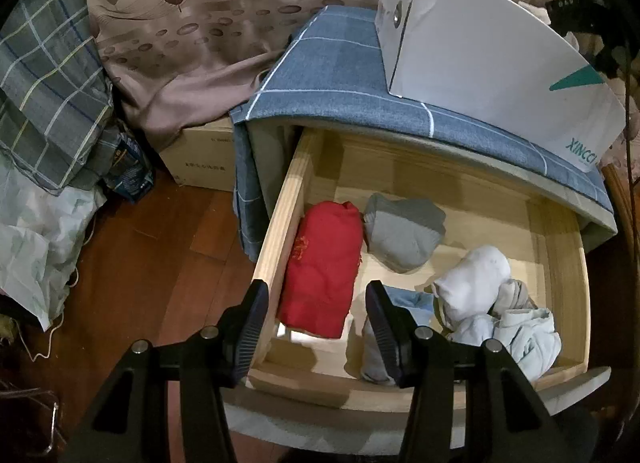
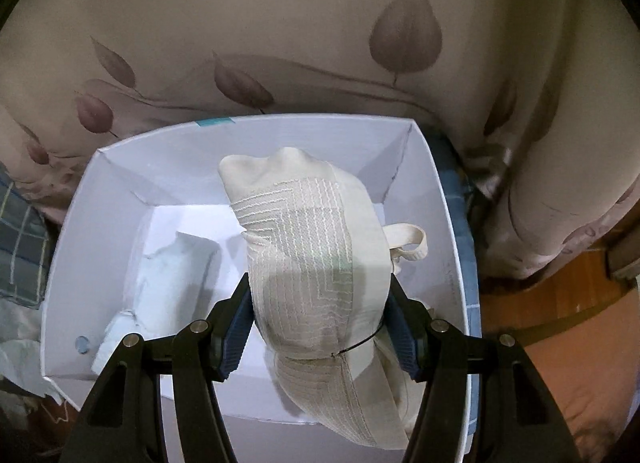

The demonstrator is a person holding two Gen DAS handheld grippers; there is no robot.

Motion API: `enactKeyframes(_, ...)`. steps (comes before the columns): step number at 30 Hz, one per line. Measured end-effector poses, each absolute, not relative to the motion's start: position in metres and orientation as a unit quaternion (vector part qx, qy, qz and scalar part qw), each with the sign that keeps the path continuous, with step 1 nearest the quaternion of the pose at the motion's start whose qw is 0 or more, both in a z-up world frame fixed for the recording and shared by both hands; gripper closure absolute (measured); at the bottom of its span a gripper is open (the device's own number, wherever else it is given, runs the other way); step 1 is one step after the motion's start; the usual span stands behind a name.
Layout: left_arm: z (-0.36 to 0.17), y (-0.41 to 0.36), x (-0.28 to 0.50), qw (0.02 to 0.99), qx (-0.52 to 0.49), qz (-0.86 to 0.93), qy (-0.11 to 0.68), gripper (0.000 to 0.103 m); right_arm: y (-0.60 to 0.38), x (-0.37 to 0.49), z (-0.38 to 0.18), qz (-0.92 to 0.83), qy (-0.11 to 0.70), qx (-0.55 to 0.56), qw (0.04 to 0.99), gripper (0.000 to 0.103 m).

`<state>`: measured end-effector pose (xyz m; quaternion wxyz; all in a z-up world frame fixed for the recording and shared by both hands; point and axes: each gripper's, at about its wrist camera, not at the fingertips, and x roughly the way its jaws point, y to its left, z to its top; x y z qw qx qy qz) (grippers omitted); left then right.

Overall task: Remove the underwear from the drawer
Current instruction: 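Carry the cream ribbed underwear with right tool into the white box, release, then move the empty right tool back into the drawer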

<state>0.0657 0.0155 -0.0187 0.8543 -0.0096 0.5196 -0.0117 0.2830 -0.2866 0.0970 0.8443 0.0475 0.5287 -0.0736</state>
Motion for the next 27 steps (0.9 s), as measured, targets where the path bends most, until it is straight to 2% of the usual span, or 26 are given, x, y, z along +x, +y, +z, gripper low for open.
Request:
enactKeyframes(13, -0.02, 0.015, 0.066, 0.854, -0.006, -0.009, 0.52, 0.051, -0.277, 0.286, 0.076, -0.076, 0.558, 0.014, 0.826, 0.042)
enactKeyframes(17, -0.021, 0.015, 0.066, 0.853, -0.004, -0.01, 0.522, 0.051, -0.273, 0.286, 0.077, -0.073, 0.559, 0.001, 0.826, 0.038)
enactKeyframes(27, -0.023, 0.011, 0.065, 0.85, 0.001, -0.001, 0.527, 0.051, -0.26, 0.239, 0.131, -0.037, 0.517, -0.019, 0.855, 0.033)
